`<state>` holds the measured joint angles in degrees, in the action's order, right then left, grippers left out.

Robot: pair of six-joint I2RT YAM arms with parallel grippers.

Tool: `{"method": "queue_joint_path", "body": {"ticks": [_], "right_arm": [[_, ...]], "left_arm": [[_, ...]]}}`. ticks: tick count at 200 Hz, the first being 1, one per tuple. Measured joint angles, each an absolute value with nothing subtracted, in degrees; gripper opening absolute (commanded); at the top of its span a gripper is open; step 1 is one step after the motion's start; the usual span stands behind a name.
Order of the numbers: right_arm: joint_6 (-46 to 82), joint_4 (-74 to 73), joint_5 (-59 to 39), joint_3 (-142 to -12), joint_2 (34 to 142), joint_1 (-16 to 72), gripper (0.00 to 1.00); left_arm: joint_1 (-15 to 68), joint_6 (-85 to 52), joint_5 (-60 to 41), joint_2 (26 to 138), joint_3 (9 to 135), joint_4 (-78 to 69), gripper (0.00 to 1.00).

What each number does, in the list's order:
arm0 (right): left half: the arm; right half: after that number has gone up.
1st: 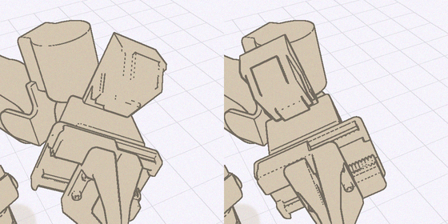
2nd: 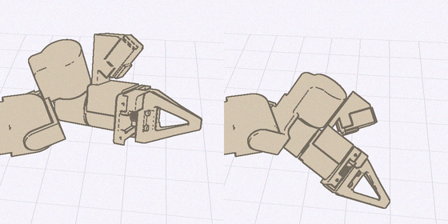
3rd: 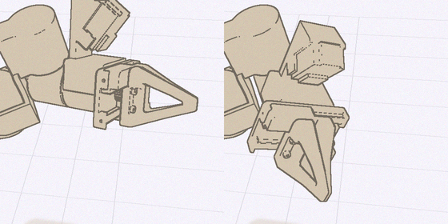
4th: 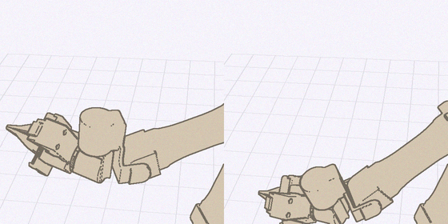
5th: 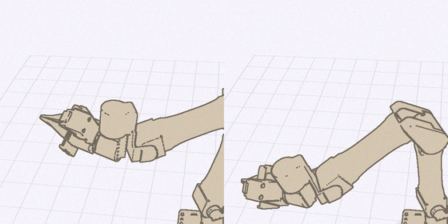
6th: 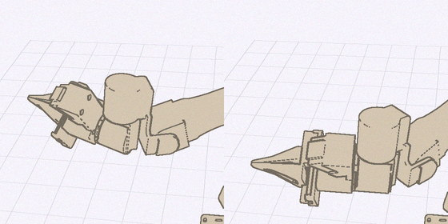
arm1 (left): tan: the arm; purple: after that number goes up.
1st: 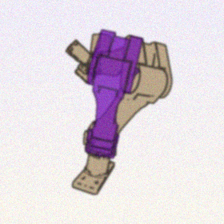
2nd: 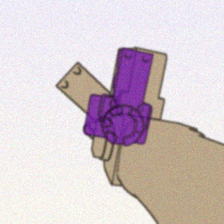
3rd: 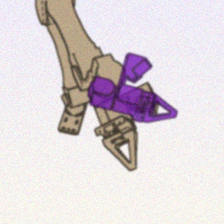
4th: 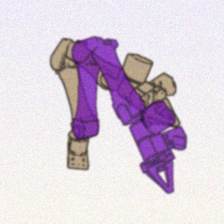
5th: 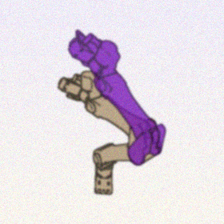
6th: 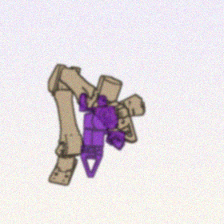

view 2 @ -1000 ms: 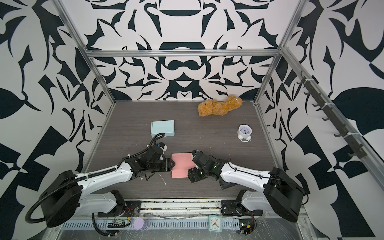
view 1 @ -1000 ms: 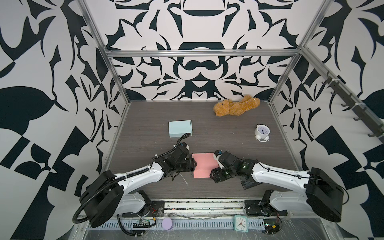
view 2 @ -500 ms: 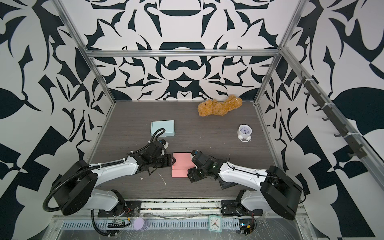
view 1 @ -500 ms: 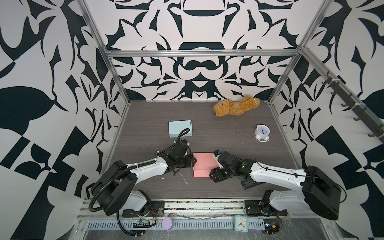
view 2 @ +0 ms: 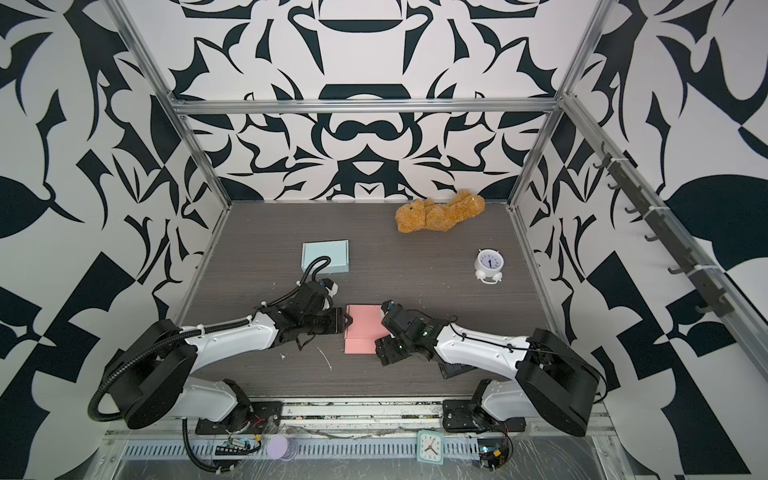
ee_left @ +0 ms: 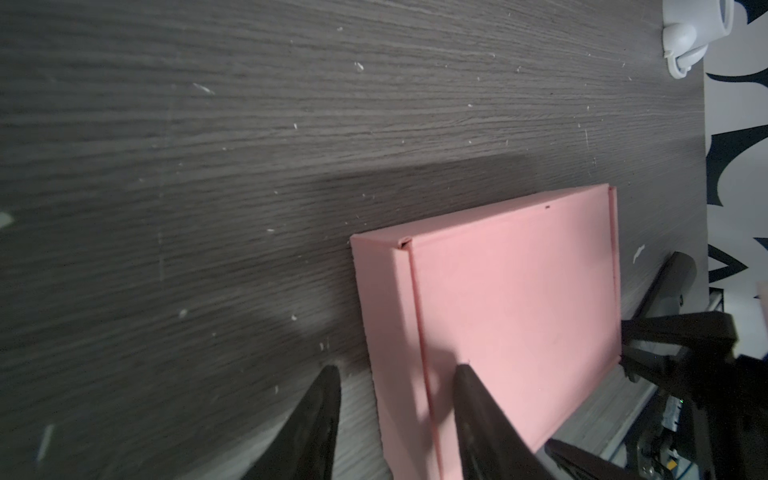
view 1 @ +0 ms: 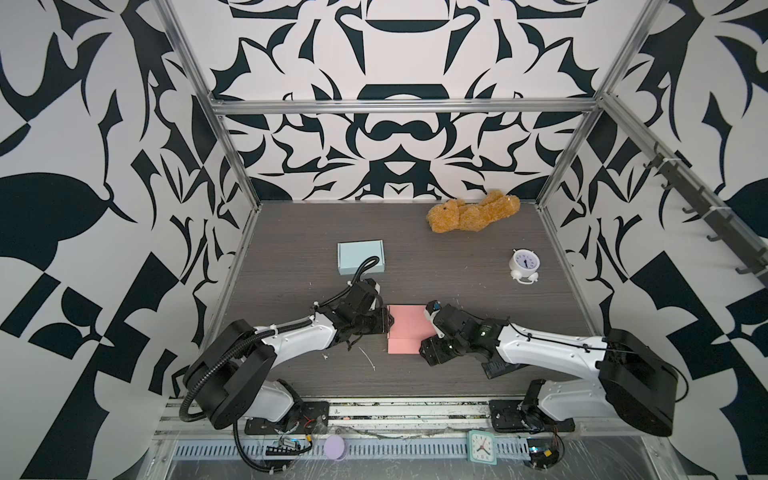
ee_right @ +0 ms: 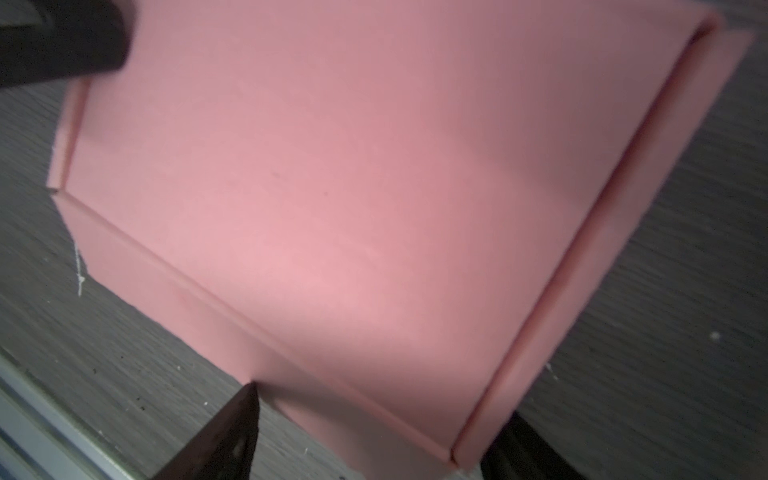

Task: Fold the paper box

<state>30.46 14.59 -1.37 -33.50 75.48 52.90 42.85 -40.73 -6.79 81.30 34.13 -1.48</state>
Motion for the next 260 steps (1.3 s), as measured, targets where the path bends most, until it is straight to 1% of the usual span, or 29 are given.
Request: {"method": "queue_joint_path", "body": {"ticks": [50,116,157,205,232,260], "right_arm": [[30.2,14.7,1.1,-33.5,75.4,53.0,0.81],[30.8,13.4,1.7,-31.5,74.5,52.2,0.82],[31.1,13.5,2.1,-30.2,72.6,51.2,0.82],[30.9,14.2,2.3,-30.3,71.5,51.0,0.81],[30.4,15.6,2.8,-30.3,69.1,51.0,0.81],[29.3,16.9,3.4,-30.3,66.1,51.0,0.82]], "left_arm": [[42.9,-40.8,-7.0,81.3,34.1,-1.5,0.47],[42.8,-41.1,-7.5,80.3,33.0,-1.9,0.48],[42.8,-41.1,-7.5,78.8,32.9,-0.2,0.54],[42.7,-39.8,-6.7,75.3,33.3,3.7,0.56],[41.6,-38.0,-6.9,75.9,35.7,6.0,0.58],[40.5,-36.1,-7.7,78.7,40.7,7.9,0.62]]}}
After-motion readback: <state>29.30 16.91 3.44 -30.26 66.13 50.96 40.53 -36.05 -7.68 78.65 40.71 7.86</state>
